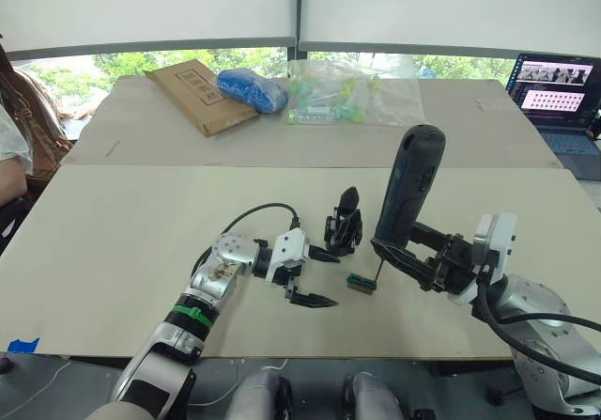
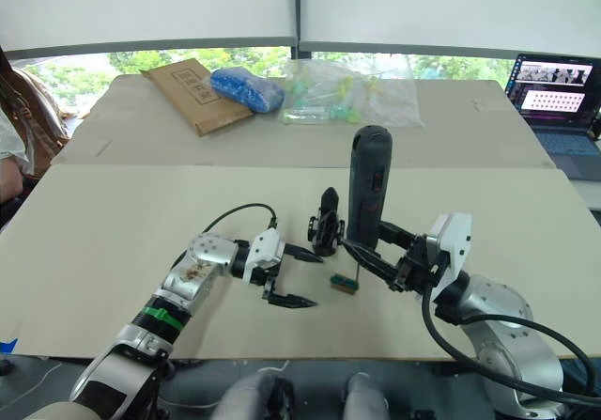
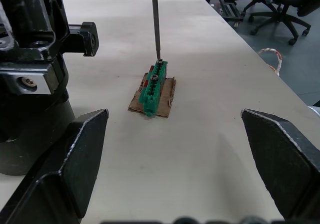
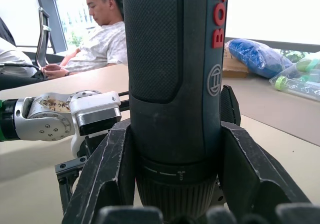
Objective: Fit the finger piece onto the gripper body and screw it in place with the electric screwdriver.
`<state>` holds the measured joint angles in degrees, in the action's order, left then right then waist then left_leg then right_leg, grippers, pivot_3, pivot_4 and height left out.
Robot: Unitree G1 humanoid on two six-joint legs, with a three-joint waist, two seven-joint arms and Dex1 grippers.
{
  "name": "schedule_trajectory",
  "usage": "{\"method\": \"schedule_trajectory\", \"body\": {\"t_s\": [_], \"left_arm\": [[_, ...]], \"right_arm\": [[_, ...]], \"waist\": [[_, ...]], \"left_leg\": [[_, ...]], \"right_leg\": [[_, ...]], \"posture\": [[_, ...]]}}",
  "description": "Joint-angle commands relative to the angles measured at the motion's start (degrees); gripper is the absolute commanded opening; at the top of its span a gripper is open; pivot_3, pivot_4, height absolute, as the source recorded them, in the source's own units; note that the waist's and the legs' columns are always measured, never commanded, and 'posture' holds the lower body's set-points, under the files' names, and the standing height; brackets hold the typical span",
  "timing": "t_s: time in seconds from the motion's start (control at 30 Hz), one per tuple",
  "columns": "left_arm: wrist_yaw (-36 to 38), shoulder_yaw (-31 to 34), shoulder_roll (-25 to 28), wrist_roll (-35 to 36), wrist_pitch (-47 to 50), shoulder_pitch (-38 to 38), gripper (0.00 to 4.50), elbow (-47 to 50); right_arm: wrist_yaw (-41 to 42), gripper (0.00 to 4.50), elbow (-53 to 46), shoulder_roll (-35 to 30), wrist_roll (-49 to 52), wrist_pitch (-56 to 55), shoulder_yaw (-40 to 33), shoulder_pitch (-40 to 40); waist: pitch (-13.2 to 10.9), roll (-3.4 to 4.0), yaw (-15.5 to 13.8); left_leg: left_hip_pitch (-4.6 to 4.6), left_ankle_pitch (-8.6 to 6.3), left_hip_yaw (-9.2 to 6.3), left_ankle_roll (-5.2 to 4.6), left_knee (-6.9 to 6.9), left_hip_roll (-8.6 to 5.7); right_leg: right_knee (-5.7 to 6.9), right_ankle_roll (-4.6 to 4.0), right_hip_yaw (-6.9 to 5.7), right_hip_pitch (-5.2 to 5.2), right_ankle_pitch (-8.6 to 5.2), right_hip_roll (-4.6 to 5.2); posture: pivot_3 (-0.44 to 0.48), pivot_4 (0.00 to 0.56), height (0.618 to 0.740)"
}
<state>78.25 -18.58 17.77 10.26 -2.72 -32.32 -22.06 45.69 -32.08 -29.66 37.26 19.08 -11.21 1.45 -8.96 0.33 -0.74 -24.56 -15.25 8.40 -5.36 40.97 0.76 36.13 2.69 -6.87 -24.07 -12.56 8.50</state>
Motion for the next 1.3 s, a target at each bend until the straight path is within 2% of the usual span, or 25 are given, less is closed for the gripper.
{"method": "schedule_trajectory", "body": {"t_s": [0.03,1.3], "left_arm": [[0.04,0.33,-0.06,0.18,-1.06,-0.76,4.5,0.58],[0.04,0.6,-0.41,-0.04,-1.12,-1.16,4.5,0.21]], "right_arm": [[0.0,1.89,-3.24,0.22,1.21,-2.31,-0.51,-0.13],[-1.47,1.89,-6.05,-1.23,3.92,-0.37,-1.24,0.99]], "waist": [[0.0,0.0,0.0],[0.0,0.0,-0.01]], "left_leg": [[0.0,0.0,0.0,0.0,0.0,0.0],[0.0,0.0,0.0,0.0,0.0,0.0]], "right_leg": [[0.0,0.0,0.0,0.0,0.0,0.0],[0.0,0.0,0.0,0.0,0.0,0.0]], "posture": [[0.0,0.15,0.732],[0.0,0.15,0.732]]}}
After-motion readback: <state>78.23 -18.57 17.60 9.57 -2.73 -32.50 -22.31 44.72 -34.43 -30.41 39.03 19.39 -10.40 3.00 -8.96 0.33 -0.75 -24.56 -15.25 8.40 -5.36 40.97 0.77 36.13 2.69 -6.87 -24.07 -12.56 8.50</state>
